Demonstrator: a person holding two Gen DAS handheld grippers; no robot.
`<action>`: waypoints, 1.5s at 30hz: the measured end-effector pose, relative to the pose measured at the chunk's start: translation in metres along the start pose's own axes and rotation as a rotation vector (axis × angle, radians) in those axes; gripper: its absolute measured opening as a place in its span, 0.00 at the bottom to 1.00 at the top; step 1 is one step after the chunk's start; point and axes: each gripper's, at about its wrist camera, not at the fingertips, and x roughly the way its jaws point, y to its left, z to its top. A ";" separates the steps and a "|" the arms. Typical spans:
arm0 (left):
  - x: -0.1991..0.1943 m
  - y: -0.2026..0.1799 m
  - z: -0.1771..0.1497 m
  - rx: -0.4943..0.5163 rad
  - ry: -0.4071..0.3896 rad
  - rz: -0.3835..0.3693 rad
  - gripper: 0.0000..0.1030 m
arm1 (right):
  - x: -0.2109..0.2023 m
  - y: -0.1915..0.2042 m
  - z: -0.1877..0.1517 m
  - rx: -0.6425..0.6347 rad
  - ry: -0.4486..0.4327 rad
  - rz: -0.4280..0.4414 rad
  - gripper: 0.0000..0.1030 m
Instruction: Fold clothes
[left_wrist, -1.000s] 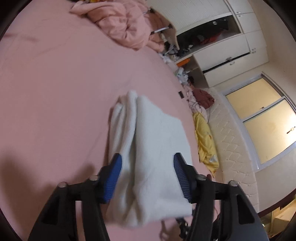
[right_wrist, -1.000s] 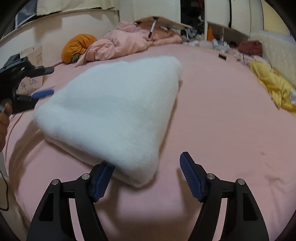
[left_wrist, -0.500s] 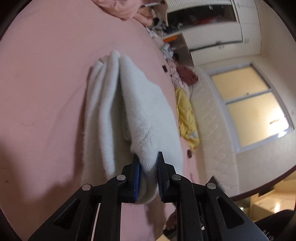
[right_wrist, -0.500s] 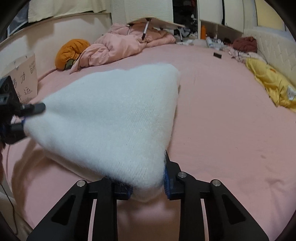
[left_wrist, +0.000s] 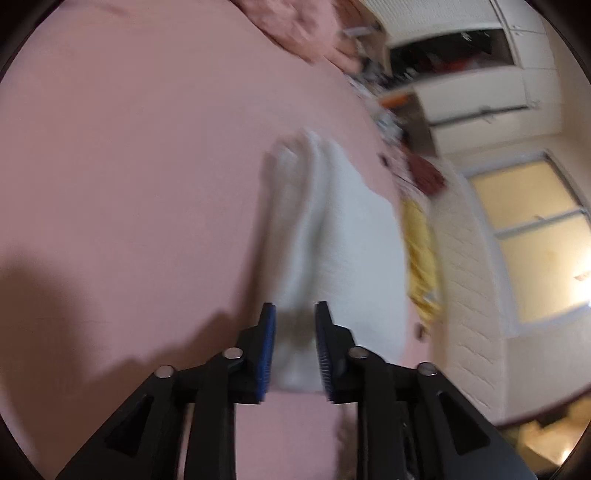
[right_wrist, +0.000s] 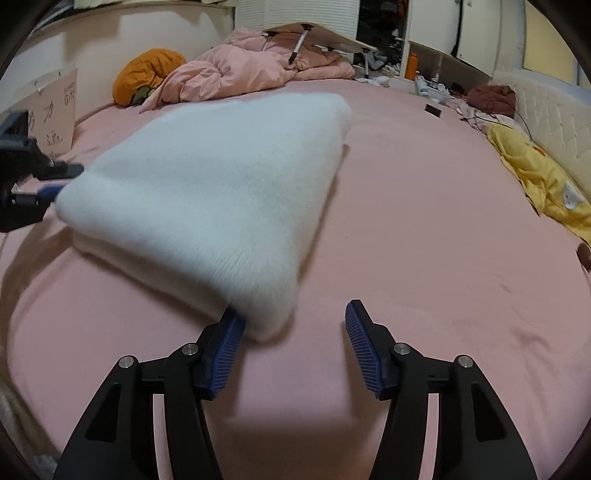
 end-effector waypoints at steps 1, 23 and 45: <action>-0.011 0.001 -0.001 0.008 -0.039 0.059 0.27 | -0.008 -0.002 0.000 0.005 -0.010 0.003 0.55; 0.027 -0.059 -0.025 0.258 -0.168 0.113 0.61 | 0.060 0.006 0.136 0.008 -0.128 0.132 0.56; 0.061 -0.073 -0.035 0.450 -0.075 0.231 0.62 | 0.177 0.008 0.240 -0.078 0.111 0.268 0.56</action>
